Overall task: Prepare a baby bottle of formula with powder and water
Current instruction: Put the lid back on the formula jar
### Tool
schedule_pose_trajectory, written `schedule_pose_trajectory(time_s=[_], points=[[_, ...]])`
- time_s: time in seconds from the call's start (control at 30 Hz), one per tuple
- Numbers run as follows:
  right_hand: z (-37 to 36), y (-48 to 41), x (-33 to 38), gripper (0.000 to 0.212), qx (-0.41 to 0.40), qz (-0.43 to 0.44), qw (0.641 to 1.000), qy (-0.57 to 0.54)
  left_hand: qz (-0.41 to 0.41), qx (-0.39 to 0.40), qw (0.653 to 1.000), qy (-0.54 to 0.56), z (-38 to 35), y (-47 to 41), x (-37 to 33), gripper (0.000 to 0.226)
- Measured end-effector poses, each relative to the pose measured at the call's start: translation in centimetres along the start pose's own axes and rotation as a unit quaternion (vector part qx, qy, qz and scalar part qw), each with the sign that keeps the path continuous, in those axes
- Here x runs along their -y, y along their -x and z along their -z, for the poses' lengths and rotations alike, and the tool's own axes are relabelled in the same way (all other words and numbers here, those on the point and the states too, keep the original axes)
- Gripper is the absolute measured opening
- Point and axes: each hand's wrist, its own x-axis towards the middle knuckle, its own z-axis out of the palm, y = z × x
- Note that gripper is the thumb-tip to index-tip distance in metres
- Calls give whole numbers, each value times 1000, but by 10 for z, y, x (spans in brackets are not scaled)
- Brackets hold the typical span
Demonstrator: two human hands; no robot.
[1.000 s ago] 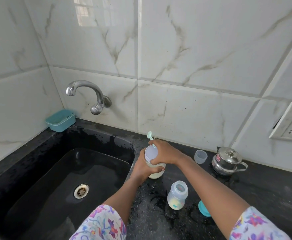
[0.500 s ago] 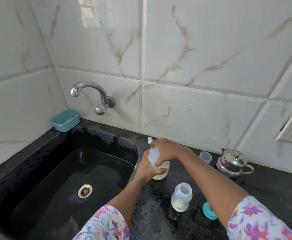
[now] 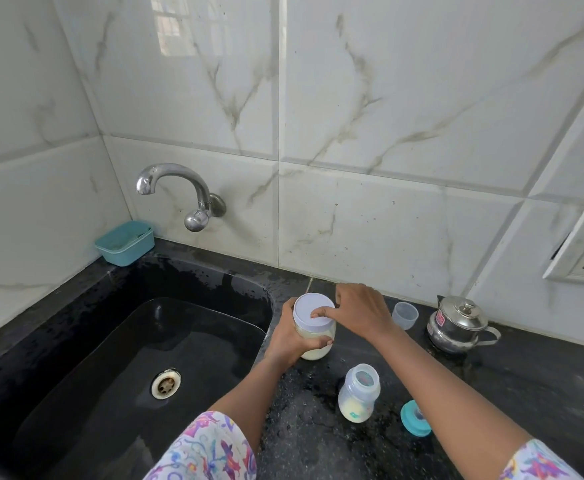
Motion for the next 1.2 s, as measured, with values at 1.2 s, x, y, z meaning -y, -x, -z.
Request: schedule_pose_trajectory(time_s=[1.2], points=[[-17,2,17,89,92,-33,964,-249,-9,-29,999,-31,-6,2,-2,87]])
